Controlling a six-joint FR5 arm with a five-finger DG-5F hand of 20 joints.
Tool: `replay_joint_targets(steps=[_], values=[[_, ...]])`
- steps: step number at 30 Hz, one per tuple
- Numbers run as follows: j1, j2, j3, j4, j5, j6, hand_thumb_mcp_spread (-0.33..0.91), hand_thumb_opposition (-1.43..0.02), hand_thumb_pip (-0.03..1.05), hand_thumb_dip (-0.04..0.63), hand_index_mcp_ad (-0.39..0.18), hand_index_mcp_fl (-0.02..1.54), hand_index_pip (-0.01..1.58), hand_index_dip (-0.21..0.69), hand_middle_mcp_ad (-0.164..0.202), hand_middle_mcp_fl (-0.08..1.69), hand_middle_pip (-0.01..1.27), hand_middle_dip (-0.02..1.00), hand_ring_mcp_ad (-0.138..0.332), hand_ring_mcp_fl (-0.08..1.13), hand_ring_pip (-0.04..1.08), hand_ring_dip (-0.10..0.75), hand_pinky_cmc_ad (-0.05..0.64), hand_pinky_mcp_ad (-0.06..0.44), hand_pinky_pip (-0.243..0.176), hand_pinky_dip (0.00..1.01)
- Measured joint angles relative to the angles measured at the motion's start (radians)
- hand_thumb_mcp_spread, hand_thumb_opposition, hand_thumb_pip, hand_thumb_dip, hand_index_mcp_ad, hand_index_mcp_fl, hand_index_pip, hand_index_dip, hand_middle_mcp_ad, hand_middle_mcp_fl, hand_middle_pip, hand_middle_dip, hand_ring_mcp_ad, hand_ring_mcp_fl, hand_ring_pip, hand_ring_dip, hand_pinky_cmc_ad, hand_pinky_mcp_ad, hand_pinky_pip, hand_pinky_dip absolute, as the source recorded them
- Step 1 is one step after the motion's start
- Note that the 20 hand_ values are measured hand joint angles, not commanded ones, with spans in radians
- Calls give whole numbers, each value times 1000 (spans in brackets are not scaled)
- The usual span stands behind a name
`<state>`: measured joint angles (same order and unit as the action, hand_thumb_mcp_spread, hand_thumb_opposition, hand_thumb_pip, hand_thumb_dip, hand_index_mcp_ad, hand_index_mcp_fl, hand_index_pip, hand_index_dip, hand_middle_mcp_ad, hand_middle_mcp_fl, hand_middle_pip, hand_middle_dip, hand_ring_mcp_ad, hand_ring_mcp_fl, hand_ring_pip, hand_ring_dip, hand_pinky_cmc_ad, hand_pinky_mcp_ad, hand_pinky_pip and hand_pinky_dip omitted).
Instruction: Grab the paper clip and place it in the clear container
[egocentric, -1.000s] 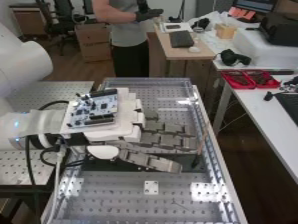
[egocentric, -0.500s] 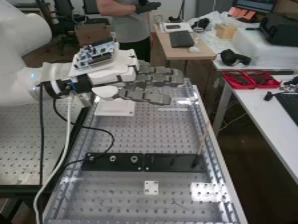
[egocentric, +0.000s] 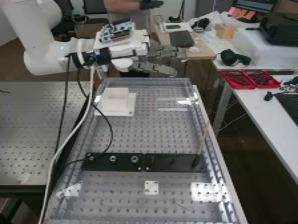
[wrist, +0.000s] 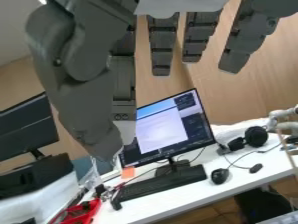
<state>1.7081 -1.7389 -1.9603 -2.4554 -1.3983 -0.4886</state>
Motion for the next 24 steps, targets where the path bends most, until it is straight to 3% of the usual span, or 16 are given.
replay_joint_targets(steps=[5,8,24], values=[[99,-42,79,-96,62,10,496,-960,586,265,-152,639,1381,73,66,138,141,192,112,0,94,124,333,265,-30,209],[119,-79,118,-139,64,23,494,-958,586,265,-152,644,1381,79,66,138,141,192,113,0,94,124,330,265,-30,209],[133,-255,241,-209,82,38,494,-960,586,265,-152,658,1356,80,66,138,141,192,112,0,94,124,330,265,-30,211]])
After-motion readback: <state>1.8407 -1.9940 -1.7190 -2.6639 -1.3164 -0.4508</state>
